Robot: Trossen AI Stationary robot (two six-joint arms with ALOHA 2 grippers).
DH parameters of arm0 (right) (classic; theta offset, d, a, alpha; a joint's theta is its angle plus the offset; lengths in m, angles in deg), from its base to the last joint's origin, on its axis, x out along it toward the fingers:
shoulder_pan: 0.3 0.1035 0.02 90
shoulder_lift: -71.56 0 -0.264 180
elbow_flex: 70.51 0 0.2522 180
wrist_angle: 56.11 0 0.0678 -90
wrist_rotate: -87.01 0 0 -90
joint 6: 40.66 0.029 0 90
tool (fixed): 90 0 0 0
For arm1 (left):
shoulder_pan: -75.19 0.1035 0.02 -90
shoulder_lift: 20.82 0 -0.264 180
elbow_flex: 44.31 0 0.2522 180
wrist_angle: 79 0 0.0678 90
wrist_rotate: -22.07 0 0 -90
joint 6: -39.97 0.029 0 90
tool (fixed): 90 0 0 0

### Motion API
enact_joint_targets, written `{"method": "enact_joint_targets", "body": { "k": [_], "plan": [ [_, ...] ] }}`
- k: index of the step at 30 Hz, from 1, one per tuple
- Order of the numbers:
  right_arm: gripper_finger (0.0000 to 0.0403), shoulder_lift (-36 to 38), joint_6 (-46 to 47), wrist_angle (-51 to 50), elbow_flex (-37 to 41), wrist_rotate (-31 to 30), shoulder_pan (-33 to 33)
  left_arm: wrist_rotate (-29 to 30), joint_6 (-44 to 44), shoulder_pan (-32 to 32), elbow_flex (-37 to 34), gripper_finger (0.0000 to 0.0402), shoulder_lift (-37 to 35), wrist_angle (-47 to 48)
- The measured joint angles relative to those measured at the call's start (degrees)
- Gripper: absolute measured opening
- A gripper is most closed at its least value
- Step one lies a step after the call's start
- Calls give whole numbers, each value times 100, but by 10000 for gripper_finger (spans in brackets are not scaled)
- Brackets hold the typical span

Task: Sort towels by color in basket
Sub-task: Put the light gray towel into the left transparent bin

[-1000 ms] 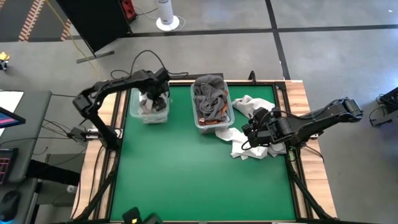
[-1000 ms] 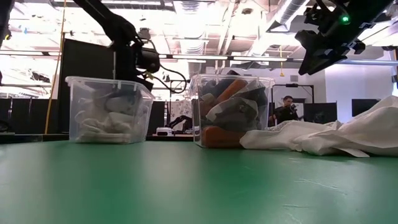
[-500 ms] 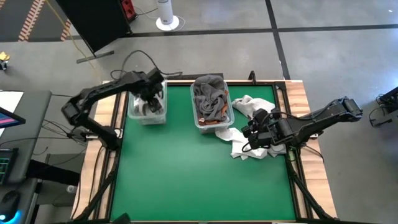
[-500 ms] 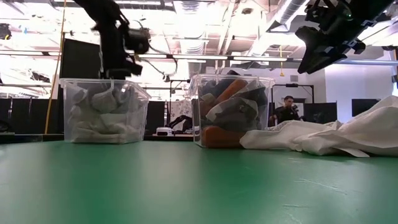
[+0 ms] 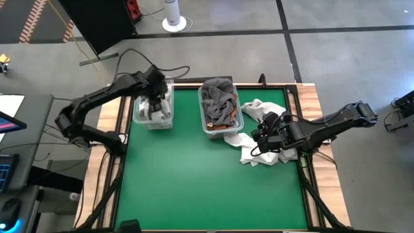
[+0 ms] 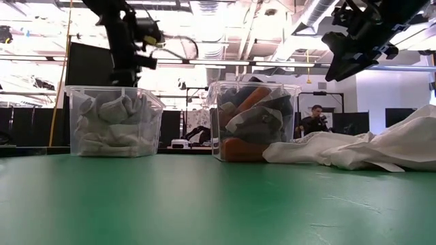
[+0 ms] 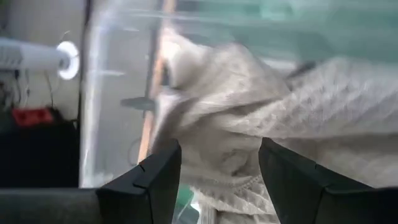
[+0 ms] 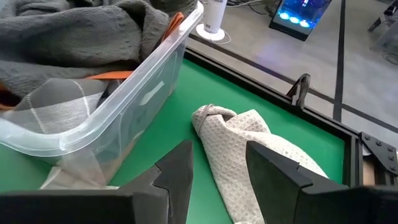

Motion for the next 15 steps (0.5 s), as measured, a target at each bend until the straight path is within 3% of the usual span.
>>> {"method": "enact_joint_targets", "body": {
  "k": [7, 10, 15],
  "plan": [
    [177, 0, -123, -5, 0, 2, -19, -338, 1418, -19, -878, 206, 600, -108],
    [177, 0, -124, 7, 0, 2, -19, -289, 1518, -24, -1253, 206, 785, -316],
    [177, 0, -130, 135, 1, 4, -19, 658, 1070, -199, -1168, 206, 862, -154]
  ]
}}
